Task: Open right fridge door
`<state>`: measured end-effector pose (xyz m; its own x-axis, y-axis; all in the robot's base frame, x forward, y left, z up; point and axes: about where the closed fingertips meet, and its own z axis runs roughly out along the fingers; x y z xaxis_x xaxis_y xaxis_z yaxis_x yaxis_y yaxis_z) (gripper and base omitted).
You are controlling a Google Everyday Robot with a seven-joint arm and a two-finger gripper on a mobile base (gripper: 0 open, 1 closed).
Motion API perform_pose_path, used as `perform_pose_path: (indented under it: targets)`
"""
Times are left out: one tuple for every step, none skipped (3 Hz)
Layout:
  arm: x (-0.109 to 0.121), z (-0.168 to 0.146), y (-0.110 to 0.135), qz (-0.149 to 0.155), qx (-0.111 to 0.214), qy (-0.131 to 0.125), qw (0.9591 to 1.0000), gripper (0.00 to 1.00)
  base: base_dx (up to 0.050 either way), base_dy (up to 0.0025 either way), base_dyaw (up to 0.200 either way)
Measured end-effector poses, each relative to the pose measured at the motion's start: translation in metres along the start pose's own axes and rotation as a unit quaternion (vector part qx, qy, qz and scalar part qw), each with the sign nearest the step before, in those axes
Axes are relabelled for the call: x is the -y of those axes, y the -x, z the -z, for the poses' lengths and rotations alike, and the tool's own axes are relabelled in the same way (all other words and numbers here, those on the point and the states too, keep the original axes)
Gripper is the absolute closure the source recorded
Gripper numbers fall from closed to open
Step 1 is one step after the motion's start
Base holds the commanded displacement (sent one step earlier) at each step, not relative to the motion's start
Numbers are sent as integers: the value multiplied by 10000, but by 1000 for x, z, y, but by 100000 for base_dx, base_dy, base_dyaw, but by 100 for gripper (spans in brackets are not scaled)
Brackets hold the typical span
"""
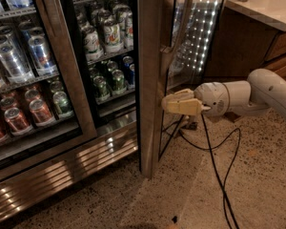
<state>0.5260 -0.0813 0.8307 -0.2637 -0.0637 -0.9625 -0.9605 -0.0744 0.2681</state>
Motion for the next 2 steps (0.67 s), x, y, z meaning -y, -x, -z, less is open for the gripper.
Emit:
perform_pose_path:
  targets:
    - [-13, -5, -20, 67, -1, 81, 9999, 100, 0, 0, 0]
    - [-33, -9, -44, 150, -9, 239, 9996, 100, 0, 0, 0]
